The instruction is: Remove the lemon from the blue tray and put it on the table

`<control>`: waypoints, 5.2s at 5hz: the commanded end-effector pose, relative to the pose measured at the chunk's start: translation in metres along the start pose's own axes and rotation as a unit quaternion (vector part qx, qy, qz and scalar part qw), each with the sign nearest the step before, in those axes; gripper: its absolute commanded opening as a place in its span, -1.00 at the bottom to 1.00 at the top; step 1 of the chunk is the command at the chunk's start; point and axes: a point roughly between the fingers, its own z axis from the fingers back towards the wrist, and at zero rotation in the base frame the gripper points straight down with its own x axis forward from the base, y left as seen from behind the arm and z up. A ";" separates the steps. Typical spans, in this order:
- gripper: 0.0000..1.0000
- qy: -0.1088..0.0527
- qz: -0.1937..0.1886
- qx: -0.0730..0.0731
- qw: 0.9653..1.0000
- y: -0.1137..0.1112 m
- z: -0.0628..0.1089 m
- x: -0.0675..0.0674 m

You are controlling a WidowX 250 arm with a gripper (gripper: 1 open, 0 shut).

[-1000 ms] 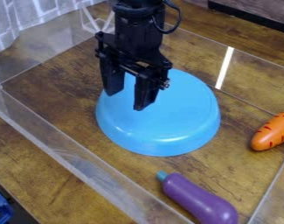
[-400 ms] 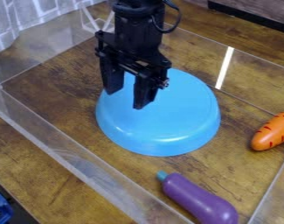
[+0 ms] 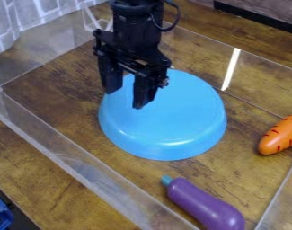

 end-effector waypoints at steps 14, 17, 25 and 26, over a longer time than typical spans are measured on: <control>1.00 -0.029 -0.043 -0.020 0.998 -0.038 -0.007 0.015; 1.00 -0.032 -0.057 -0.025 0.998 -0.047 -0.013 0.021; 1.00 -0.038 -0.079 -0.021 0.996 -0.053 -0.033 0.036; 1.00 -0.036 -0.079 -0.015 0.996 -0.045 -0.039 0.039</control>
